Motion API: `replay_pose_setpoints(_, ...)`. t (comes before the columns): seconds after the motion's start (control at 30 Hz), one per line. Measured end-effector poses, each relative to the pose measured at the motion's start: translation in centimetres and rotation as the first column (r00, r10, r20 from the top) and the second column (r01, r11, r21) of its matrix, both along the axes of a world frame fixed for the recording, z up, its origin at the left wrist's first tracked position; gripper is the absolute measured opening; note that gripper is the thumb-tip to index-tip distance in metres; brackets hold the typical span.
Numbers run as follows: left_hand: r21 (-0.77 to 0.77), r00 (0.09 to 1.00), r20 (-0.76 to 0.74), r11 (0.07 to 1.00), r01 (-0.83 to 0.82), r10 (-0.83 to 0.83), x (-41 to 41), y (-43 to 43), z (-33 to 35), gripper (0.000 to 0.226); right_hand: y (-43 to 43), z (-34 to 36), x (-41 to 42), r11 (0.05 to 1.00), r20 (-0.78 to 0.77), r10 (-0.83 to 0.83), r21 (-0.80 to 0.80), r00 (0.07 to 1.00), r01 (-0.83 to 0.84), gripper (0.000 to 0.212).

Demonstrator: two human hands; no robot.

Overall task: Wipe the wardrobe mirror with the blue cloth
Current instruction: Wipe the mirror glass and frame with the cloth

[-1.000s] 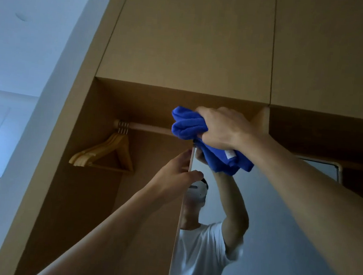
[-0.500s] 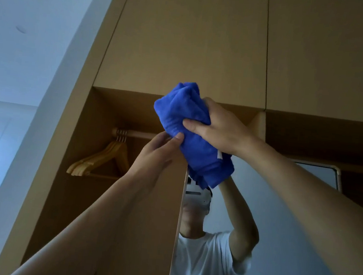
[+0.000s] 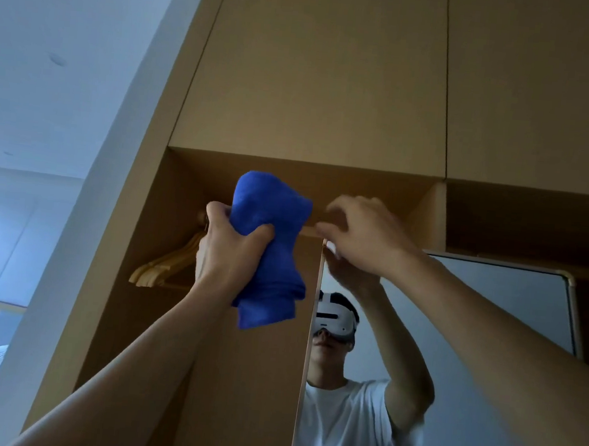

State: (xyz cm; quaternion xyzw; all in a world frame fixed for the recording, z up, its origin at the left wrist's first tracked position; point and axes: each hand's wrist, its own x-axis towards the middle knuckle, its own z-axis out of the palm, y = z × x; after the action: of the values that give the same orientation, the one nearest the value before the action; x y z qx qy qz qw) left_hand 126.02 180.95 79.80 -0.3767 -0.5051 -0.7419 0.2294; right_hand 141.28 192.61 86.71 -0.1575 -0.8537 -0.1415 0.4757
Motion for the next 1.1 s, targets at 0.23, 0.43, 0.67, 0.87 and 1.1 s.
replay_pose_setpoints(0.23,-0.324,0.948,-0.108,0.891,-0.318,0.299,-0.5,2.1,-1.5,0.042,4.6,0.1,2.6,0.978,0.098,-0.093,-0.18,0.991,0.109,0.038)
replay_pose_setpoints(0.43,-0.329,0.843,-0.329,0.785,-0.525,0.427,4.2,5.8,0.4,0.038,5.2,-0.9,2.6,0.991,0.124,-0.066,-0.112,0.99,0.08,0.039)
replay_pose_setpoints(0.67,-0.368,0.783,-0.412,0.701,-0.611,0.467,4.4,6.9,0.5,0.063,5.0,-1.0,2.4,0.99,0.101,-0.022,-0.136,0.995,0.035,0.035)
replay_pose_setpoints(0.87,-0.42,0.732,-0.509,0.612,-0.67,0.453,4.8,6.7,1.0,0.038,5.2,-1.3,2.5,0.993,0.078,0.018,-0.12,0.997,-0.009,0.035)
replay_pose_setpoints(1.1,-0.424,0.657,-0.613,0.519,-0.742,0.439,5.5,6.1,-10.5,0.061,5.0,-1.9,2.3,0.991,0.031,0.028,-0.129,0.999,-0.024,0.032)
